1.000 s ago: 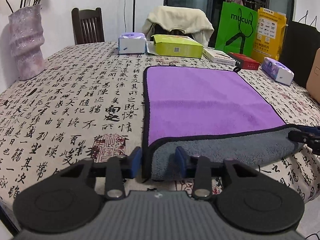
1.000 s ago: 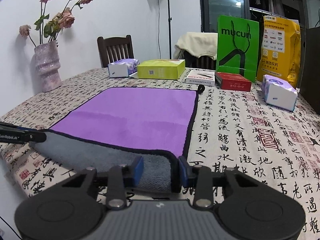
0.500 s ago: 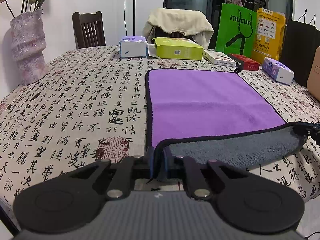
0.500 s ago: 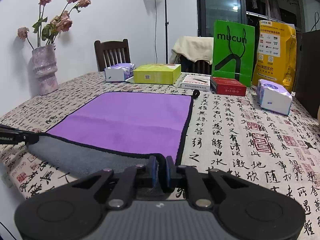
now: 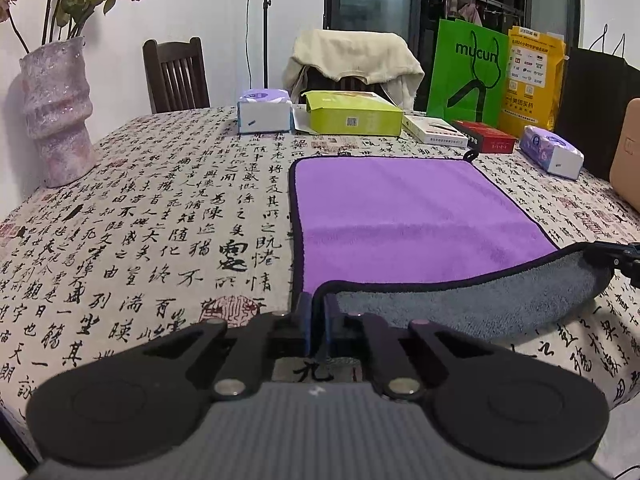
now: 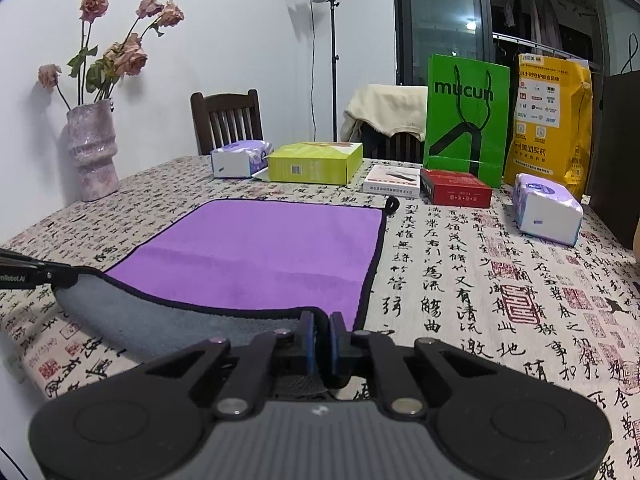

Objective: Fold towel

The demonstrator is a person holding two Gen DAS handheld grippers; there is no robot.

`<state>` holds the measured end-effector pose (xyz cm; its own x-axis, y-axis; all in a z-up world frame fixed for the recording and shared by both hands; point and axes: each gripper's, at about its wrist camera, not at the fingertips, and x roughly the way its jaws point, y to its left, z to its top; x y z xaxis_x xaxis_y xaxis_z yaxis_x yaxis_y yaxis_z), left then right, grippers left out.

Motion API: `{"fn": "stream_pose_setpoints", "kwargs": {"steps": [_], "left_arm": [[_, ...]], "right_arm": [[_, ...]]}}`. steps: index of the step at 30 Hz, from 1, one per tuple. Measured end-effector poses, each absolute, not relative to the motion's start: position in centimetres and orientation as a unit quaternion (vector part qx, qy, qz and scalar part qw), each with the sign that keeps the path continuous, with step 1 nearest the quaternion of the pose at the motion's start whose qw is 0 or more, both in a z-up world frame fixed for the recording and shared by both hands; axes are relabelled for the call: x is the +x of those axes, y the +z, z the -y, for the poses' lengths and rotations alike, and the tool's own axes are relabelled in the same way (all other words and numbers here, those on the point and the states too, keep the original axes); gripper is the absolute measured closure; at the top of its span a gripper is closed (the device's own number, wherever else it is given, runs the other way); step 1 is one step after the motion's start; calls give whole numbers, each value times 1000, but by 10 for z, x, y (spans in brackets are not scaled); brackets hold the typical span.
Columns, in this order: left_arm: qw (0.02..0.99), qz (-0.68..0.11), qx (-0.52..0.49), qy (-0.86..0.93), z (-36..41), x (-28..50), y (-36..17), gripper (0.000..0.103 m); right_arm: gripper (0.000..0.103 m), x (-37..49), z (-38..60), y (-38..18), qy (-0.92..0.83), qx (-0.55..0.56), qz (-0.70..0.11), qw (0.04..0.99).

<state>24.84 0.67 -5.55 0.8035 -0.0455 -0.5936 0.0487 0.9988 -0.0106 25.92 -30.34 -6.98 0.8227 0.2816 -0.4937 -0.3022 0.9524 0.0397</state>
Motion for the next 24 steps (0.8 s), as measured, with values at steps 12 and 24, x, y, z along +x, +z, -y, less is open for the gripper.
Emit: {"fn": "stream_pose_setpoints", "kwargs": {"steps": [12,24], "left_arm": [[955,-297,3,-21,-8,258,-42,96],[960,-280,2,-16,-7,289,-25,96]], "right_arm": [[96,272,307,-59,154,-24,-242,958],[96,305,308,-39,160,-30,-225,961]]}}
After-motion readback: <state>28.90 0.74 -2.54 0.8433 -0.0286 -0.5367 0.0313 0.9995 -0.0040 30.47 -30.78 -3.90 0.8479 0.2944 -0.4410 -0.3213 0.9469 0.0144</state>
